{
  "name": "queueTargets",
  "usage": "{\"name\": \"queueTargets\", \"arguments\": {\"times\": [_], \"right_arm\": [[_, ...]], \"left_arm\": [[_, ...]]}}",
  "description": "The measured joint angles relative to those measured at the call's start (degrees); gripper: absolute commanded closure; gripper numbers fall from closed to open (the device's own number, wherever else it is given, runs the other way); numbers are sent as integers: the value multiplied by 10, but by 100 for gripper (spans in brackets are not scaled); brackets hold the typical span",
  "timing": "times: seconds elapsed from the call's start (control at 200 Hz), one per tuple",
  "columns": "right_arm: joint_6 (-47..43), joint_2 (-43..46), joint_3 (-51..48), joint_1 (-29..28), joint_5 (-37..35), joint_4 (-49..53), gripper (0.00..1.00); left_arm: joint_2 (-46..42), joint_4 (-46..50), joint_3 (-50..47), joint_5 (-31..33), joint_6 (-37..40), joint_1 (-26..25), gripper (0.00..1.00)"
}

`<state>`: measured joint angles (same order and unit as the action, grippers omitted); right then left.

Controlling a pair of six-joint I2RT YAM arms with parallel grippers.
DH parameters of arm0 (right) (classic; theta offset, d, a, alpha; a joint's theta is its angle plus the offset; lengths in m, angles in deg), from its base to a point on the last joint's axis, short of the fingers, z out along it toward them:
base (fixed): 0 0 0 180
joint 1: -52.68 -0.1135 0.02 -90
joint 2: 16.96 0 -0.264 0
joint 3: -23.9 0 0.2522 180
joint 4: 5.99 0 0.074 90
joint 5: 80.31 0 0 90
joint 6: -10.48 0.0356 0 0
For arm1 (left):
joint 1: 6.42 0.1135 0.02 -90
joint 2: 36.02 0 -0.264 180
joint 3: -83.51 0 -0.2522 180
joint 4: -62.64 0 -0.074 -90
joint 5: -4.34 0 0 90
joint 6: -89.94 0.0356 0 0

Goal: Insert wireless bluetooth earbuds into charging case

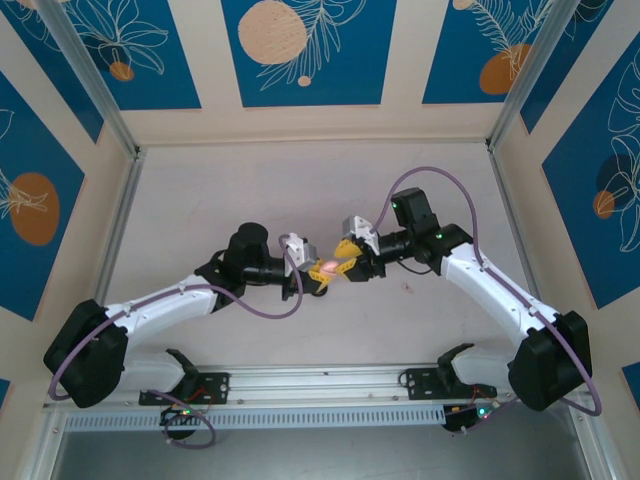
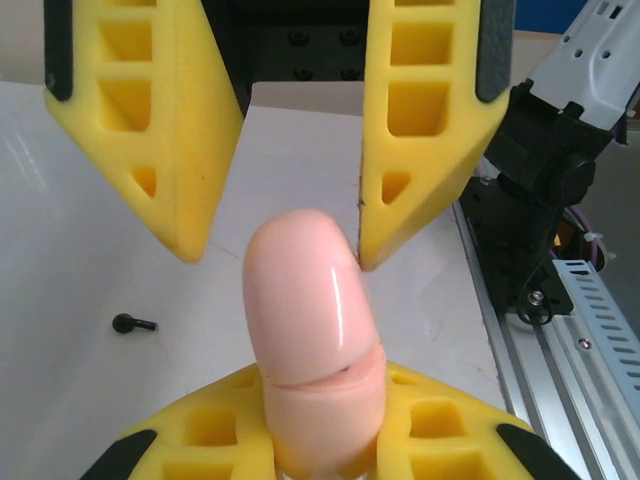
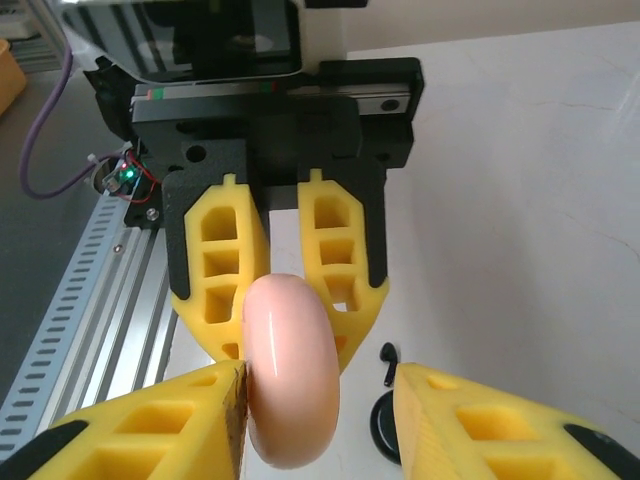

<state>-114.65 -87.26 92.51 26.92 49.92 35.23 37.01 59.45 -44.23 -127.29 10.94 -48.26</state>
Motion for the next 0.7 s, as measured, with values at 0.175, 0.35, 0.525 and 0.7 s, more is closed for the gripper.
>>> {"name": "queueTargets", "arguments": {"times": [0.175, 0.35, 0.525, 0.7], "right_arm": [[18, -1, 0, 17, -20, -15, 59], [30, -1, 0, 22, -28, -18, 59], [39, 2, 0, 23, -27, -20, 58], [77, 19, 0, 42, -27, -26, 59]], "left_arm": [[0, 4, 0, -5, 0, -1, 89], [0, -2, 0, -3, -7, -1, 89], [0, -28, -12, 4, -21, -1, 90], [2, -86, -61, 26, -47, 4, 90]]}}
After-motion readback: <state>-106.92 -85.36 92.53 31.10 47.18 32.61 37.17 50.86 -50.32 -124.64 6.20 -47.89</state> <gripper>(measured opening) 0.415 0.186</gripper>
